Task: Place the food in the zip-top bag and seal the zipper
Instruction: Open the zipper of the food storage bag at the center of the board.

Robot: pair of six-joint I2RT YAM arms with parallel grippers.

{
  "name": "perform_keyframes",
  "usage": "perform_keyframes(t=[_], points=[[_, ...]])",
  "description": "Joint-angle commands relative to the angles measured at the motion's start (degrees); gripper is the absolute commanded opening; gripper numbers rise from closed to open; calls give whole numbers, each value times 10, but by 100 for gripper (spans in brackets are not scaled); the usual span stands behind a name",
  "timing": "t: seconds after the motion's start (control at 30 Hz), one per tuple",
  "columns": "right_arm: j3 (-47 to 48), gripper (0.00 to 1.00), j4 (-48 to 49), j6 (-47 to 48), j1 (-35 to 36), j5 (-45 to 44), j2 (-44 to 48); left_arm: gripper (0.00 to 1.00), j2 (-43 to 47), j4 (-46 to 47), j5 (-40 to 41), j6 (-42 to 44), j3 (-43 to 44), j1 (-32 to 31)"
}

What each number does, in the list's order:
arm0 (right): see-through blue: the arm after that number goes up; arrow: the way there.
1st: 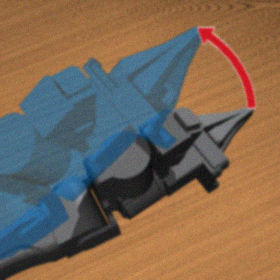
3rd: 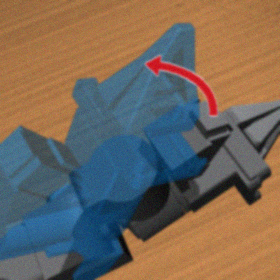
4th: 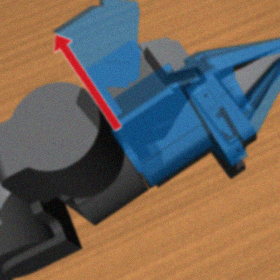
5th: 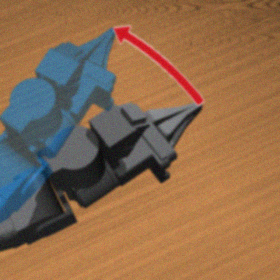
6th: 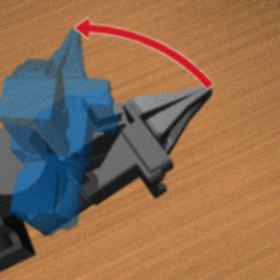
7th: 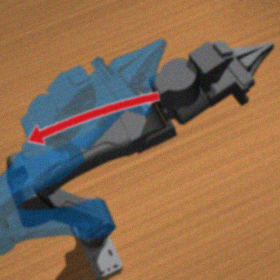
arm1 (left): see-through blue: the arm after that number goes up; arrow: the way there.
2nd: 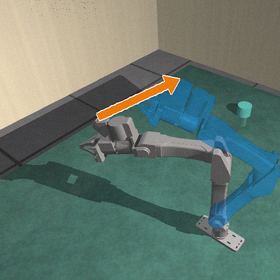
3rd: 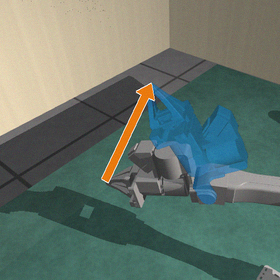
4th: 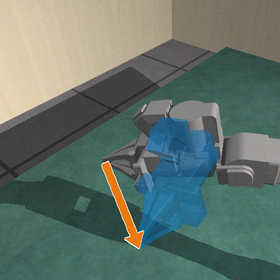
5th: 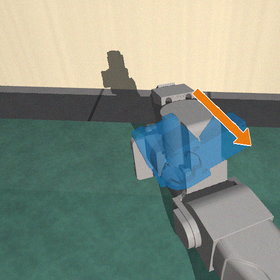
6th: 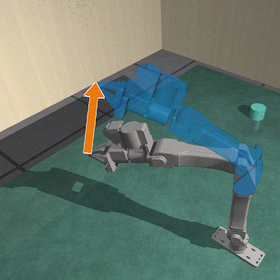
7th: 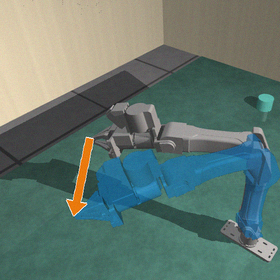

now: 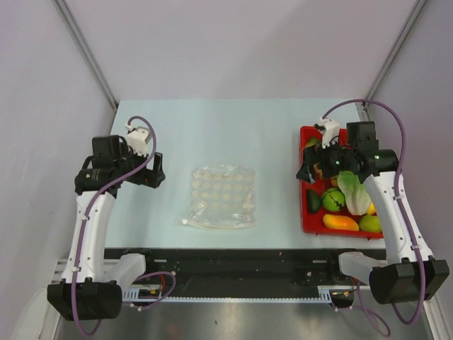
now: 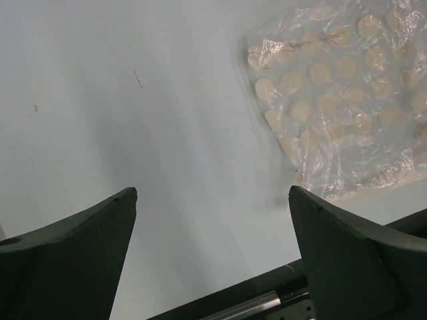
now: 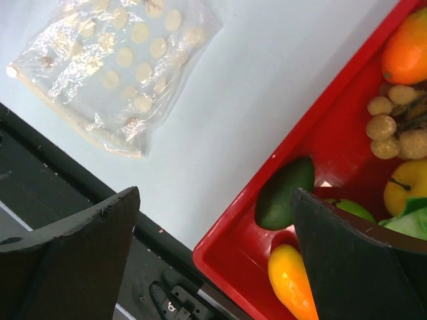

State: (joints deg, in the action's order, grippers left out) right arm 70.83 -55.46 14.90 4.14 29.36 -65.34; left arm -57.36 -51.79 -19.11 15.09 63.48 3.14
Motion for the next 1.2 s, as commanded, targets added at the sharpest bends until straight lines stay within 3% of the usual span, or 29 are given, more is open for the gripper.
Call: perform_keyframes(t=[0.0,0.27,0.57,0.83,1.07,1.1,1.13,1.17], points=[[-3,100,35,-14,32,5,-14,100,16,15,21,2,1,-7],[-16,100,121,-80,112,-2,-70,100,53,68,61,-11,-16,-7],[-95,100,248,-181,279,-22,-166,100,115,98,-58,70,-65,-14],[-134,95,294,-242,300,3,-245,100,165,120,-128,122,-131,-51],[-118,79,303,-246,298,26,-319,100,189,126,-81,215,-194,-157],[-116,75,307,-247,294,43,-331,99,190,131,-68,243,-215,-189],[-113,61,310,-249,292,53,-339,100,192,134,-51,258,-224,-206],[-111,54,314,-254,286,65,-346,99,194,136,-40,273,-234,-223]])
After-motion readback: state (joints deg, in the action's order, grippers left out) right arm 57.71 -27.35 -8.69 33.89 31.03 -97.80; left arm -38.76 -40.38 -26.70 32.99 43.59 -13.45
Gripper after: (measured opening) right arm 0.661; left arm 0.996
